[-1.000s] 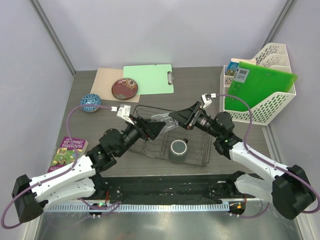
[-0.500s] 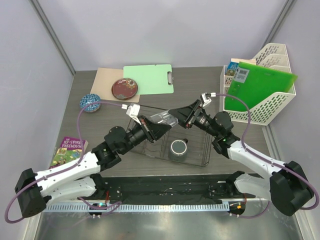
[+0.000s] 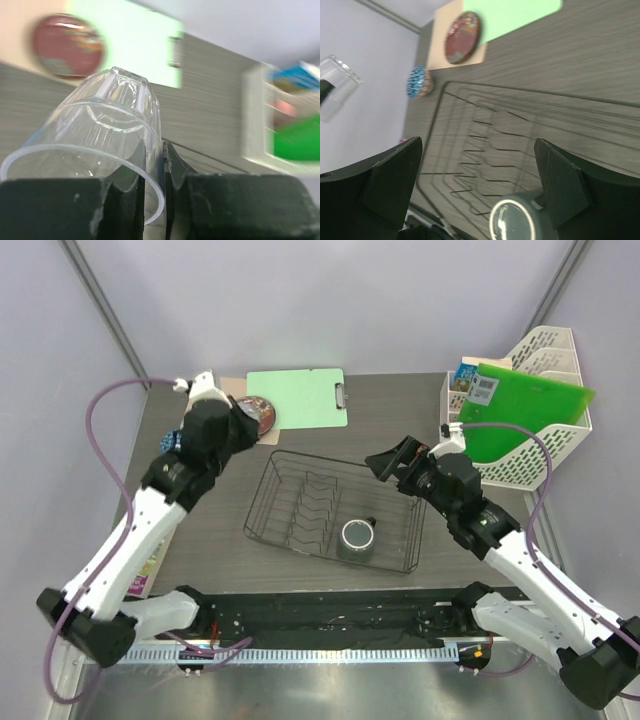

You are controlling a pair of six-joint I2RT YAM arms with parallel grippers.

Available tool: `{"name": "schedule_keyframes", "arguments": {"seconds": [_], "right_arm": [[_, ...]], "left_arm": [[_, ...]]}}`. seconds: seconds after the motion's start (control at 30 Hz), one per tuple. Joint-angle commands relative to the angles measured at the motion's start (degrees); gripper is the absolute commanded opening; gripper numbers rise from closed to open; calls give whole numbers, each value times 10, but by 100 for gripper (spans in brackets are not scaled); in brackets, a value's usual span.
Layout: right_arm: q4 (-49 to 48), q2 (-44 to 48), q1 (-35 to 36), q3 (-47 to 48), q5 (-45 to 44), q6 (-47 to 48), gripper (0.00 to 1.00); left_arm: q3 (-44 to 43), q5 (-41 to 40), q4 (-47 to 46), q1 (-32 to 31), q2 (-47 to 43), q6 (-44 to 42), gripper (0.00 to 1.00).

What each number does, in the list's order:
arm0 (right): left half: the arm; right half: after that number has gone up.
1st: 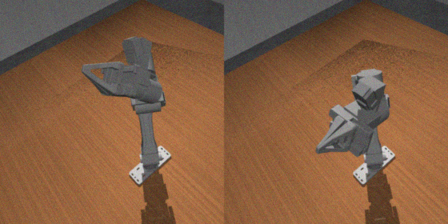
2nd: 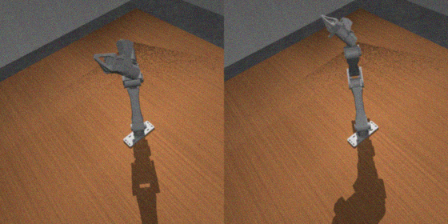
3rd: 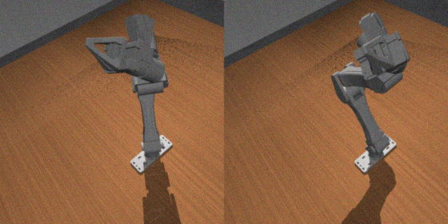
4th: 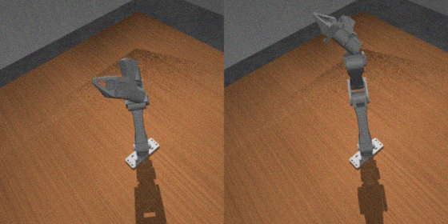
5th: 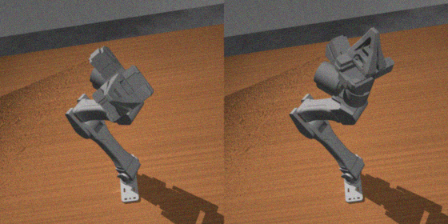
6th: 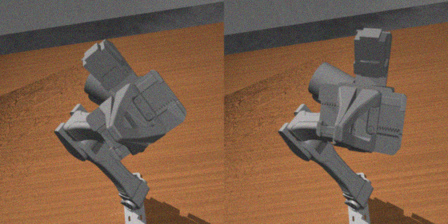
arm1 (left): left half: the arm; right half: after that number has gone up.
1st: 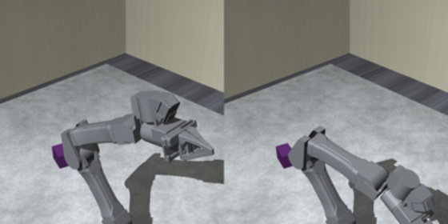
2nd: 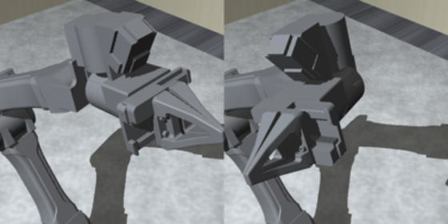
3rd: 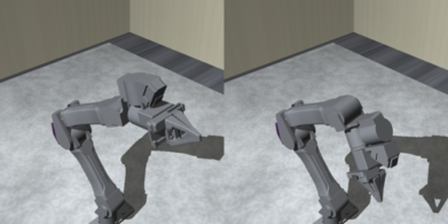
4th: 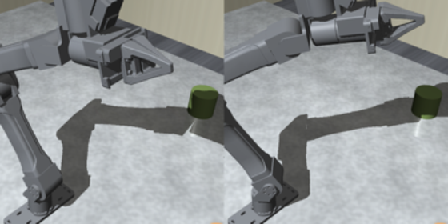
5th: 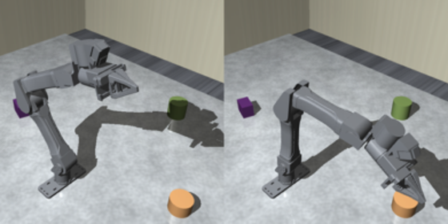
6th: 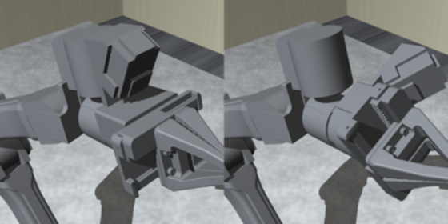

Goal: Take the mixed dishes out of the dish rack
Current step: Place the cup at the center of the board.

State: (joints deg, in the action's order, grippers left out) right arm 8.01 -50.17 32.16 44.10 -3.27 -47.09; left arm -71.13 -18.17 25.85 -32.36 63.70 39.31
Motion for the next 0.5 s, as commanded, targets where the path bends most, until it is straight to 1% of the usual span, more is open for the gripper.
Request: {"name": "schedule_keyframes", "arguments": {"seconds": [0.0,0.03,0.07,0.1,0.13,0.23,0.27,0.43,0.47], "right_arm": [[81,22,1,-16,-85,40,100],[83,22,2,-18,-86,40,100],[87,21,1,-21,-87,42,100],[95,19,2,-21,-89,42,100],[97,18,2,-23,-87,41,99],[100,12,1,-26,-75,42,100],[100,10,2,-28,-71,44,100],[100,3,1,-35,-49,49,100],[99,1,1,-37,-48,50,100]], "left_arm": [[-108,-52,217,95,133,-47,0],[-128,-49,233,109,157,-50,0],[-169,-48,249,124,182,-51,0],[-189,-43,283,137,210,-53,0],[-230,-33,299,162,260,-50,0],[-286,-8,357,189,336,-44,0],[-312,-2,362,199,378,-46,0],[-359,14,357,207,461,-51,0],[-378,21,364,208,493,-52,0]]}}
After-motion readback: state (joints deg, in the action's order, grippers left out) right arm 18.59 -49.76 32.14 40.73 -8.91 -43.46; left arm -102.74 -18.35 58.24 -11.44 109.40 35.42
